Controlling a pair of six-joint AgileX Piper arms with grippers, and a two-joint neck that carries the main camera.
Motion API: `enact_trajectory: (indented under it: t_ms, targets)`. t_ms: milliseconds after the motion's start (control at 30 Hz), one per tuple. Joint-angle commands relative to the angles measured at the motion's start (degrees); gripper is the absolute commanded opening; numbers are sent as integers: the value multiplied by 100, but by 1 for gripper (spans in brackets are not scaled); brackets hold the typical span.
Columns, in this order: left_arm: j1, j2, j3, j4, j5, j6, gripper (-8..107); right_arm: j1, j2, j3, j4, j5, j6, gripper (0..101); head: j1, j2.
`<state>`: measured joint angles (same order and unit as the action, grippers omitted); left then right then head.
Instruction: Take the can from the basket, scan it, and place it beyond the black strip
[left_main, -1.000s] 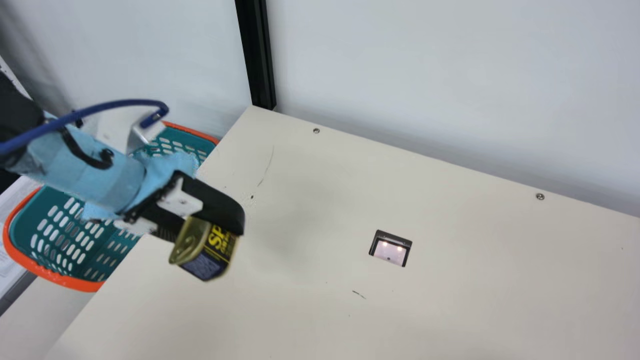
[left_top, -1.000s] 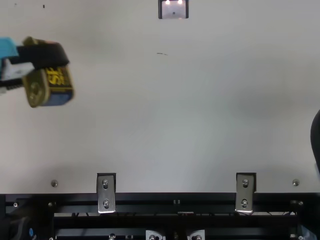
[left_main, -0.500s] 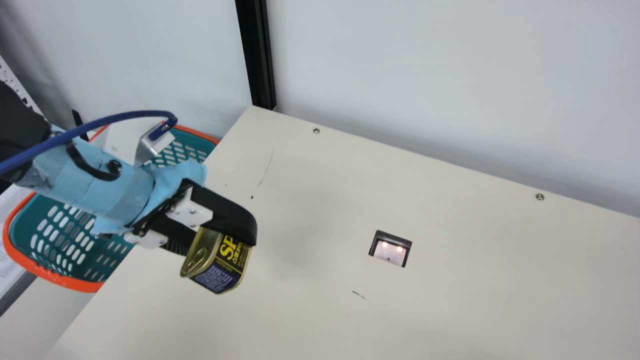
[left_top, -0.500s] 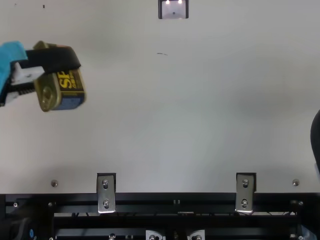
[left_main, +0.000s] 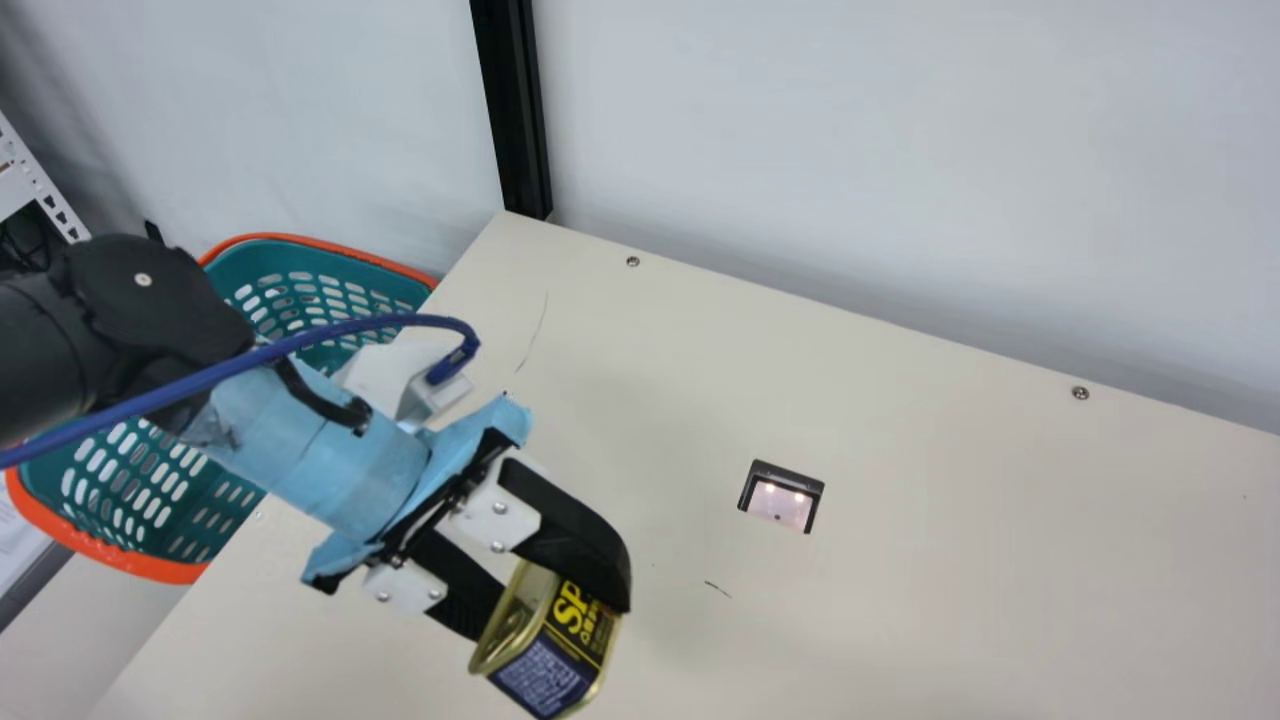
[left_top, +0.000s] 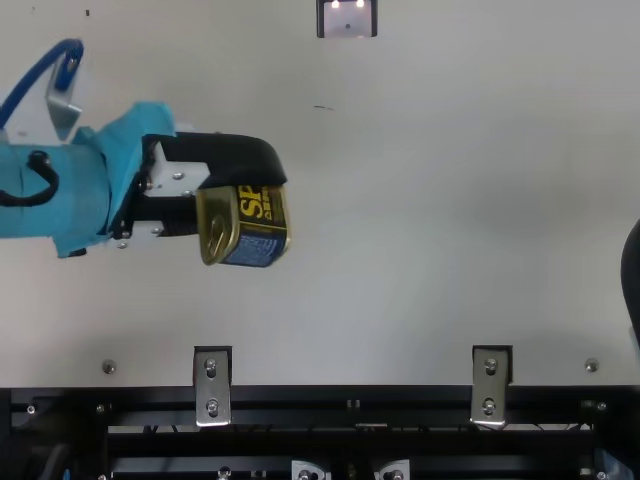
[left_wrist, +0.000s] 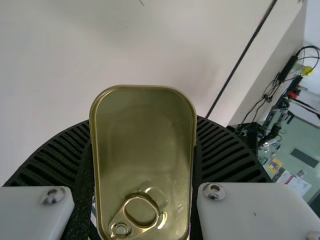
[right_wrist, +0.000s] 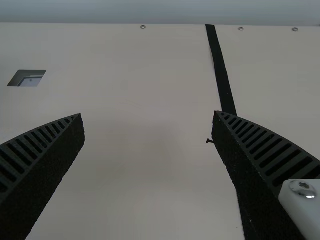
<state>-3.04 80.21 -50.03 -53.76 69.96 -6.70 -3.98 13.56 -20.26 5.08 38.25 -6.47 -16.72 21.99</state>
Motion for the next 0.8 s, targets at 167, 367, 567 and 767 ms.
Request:
enact_trajectory:
  t_ms: [167,367,567,767]
  targets:
    - [0,-1,0,-9,-11,-2,10,0,0,0,0,0,0,101,-147,51]
    - [0,-1,0,-10,-11,-2,10,0,0,0,0,0,0,101,-147,51]
    - [0,-1,0,-10,-11,-2,10,0,0,0,0,0,0,101,-147,51]
    - [0,-1,0,-10,-11,-2,10,0,0,0,0,0,0,101,-147,51]
